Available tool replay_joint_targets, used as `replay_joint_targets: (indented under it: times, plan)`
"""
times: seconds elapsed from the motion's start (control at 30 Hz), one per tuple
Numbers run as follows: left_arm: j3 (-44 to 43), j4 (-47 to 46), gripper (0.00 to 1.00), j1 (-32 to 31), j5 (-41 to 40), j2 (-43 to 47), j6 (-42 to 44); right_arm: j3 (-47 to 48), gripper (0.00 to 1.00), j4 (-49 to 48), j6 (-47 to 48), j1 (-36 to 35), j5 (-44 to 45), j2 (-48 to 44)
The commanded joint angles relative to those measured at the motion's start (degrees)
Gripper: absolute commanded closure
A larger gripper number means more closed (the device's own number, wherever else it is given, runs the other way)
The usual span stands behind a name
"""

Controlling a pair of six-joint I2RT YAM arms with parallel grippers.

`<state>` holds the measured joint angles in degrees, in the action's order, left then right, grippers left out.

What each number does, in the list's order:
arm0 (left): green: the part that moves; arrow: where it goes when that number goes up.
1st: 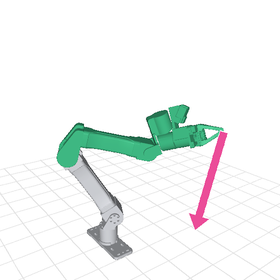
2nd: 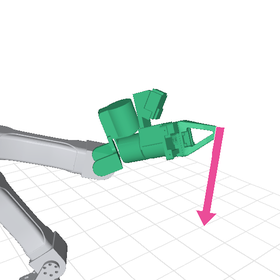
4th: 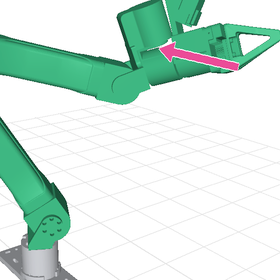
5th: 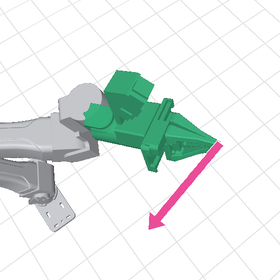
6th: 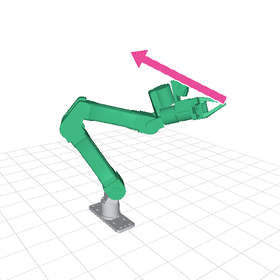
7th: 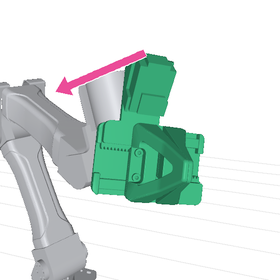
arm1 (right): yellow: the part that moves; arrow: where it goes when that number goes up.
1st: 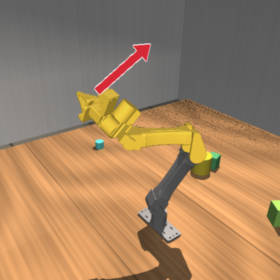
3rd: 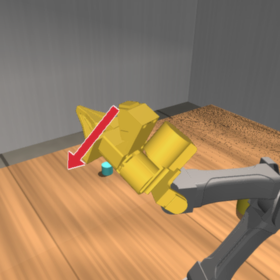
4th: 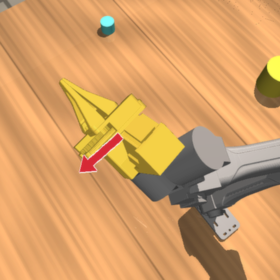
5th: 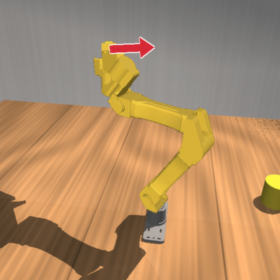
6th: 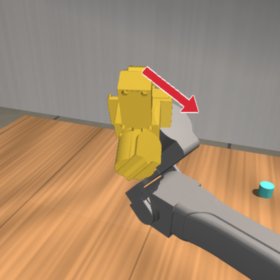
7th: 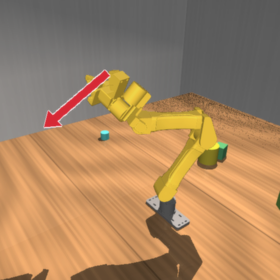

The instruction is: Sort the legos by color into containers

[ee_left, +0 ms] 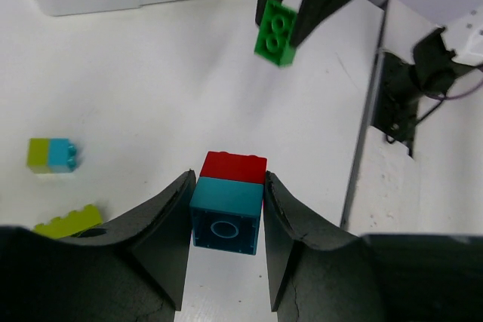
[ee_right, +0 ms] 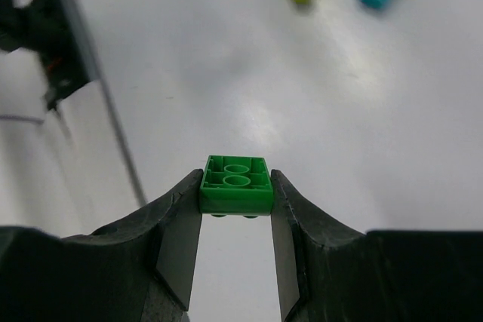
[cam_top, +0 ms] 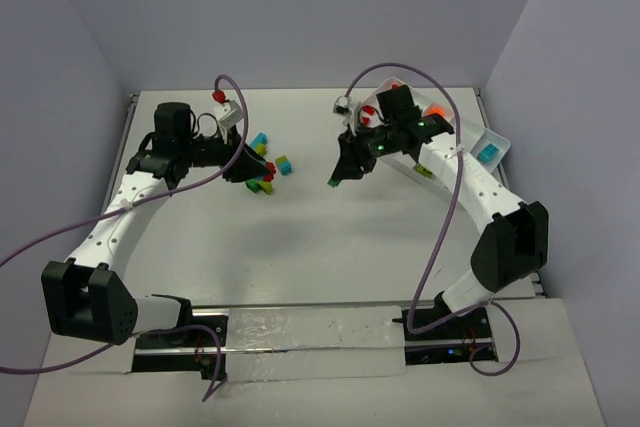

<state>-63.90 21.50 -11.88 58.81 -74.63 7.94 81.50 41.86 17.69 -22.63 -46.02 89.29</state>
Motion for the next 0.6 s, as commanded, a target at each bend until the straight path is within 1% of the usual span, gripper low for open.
replay_joint_targets:
  times: [0.0,0.03,0.07,0.1,0.13,0.27,0.33,0.37,0.4,0.57]
  plan:
    - [-0.9,-5.8,1.00,0.1,-10.6,1.1,-4.4,6.0,1.00,-3.5,-3.6,8.0,16.3,7.1]
    - [-0.8,-6.2,1.00,-0.1,-12.0,1.2,-4.9,6.9,1.00,-4.2,-4.3,9.2,18.9,8.2]
    - [-0.8,-6.5,1.00,-0.1,-13.3,1.3,-5.3,7.6,1.00,-4.2,-4.8,10.4,19.0,9.3]
    - [-0.9,-6.9,1.00,-0.3,-15.4,1.3,-5.9,8.7,1.00,-6.2,-5.5,11.6,24.7,10.9]
    - [-1.1,-7.2,1.00,-0.4,-16.7,1.2,-6.4,10.0,1.00,-7.3,-6.1,12.8,27.6,12.2]
    - [-1.8,-8.0,1.00,-0.4,-19.4,0.4,-7.4,14.0,1.00,-10.8,-7.7,15.2,34.9,17.7]
    - [-2.0,-8.4,1.00,-0.4,-19.0,0.2,-7.3,16.0,1.00,-12.9,-8.9,16.8,36.4,20.6]
    - [-2.1,-8.8,1.00,-0.5,-18.8,0.1,-8.8,17.1,1.00,-13.8,-9.3,17.4,36.7,22.3]
    - [-2.1,-9.1,1.00,-0.5,-18.6,0.0,-10.0,18.0,1.00,-14.5,-9.7,18.0,36.9,23.7]
    - [-2.7,-9.3,1.00,-0.5,-18.5,-1.2,-10.8,23.8,1.00,-17.4,-11.9,19.6,37.0,30.6]
